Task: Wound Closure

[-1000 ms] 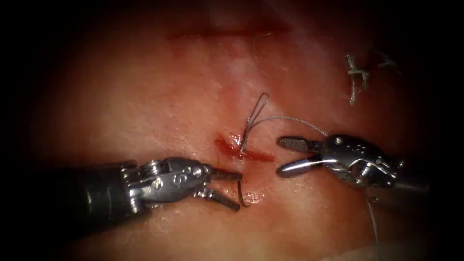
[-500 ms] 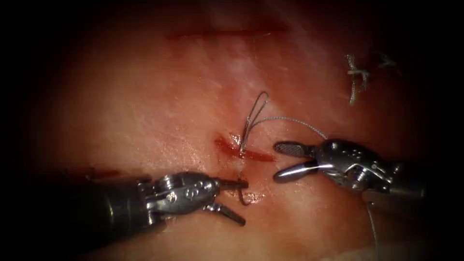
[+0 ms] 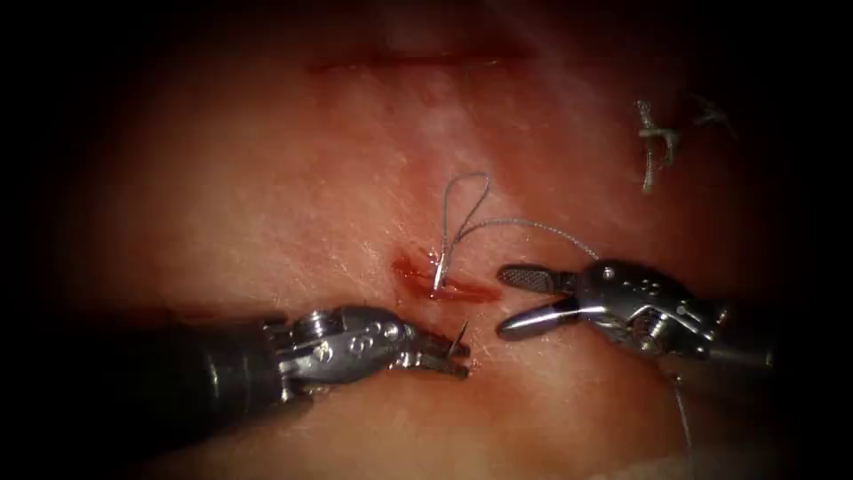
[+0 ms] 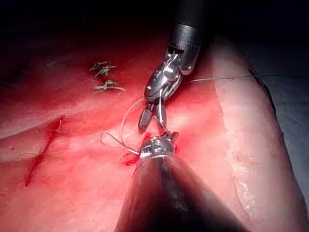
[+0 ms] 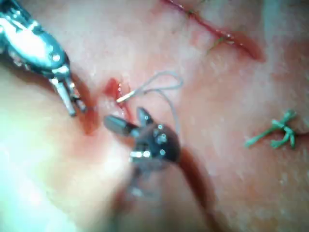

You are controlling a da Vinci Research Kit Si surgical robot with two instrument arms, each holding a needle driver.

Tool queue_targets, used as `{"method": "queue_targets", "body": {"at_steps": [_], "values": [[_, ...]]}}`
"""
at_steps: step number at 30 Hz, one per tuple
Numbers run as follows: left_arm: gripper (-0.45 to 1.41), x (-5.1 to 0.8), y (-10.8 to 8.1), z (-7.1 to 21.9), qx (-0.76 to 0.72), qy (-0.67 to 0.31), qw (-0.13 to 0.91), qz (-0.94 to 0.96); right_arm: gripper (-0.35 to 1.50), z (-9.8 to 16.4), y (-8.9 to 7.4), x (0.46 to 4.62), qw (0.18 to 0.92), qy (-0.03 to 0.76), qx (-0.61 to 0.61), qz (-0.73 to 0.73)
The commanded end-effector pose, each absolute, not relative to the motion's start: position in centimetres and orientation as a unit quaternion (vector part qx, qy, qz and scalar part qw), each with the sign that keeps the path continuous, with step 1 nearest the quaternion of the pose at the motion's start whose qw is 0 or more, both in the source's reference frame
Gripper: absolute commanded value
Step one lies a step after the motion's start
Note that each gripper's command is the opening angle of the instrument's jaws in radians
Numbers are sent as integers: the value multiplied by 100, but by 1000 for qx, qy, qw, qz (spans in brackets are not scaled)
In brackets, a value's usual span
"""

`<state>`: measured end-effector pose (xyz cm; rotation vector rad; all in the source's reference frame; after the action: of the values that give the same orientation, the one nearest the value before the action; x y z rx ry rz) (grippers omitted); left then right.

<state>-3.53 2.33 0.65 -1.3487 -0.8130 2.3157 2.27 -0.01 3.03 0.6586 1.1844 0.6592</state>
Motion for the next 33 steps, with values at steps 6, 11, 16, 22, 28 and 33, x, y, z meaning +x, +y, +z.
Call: {"method": "queue_targets", "body": {"at_steps": [6,11,16,22,28,33], "values": [[-45,-369,221,52,-500,-324,171,785,-35,284,-20,243,715,557,319,277],[-45,-370,223,39,-508,-337,175,773,-35,298,-30,255,722,561,306,266],[-45,-370,220,33,-509,-344,176,770,-35,314,-37,276,725,561,298,265],[-45,-368,212,10,-509,-355,173,765,-35,324,-31,276,730,558,281,277],[-45,-356,220,-41,-511,-373,175,754,-35,327,-28,273,731,557,273,285],[-45,-348,229,-80,-515,-382,173,747,-35,327,-29,274,732,556,272,285]]}}
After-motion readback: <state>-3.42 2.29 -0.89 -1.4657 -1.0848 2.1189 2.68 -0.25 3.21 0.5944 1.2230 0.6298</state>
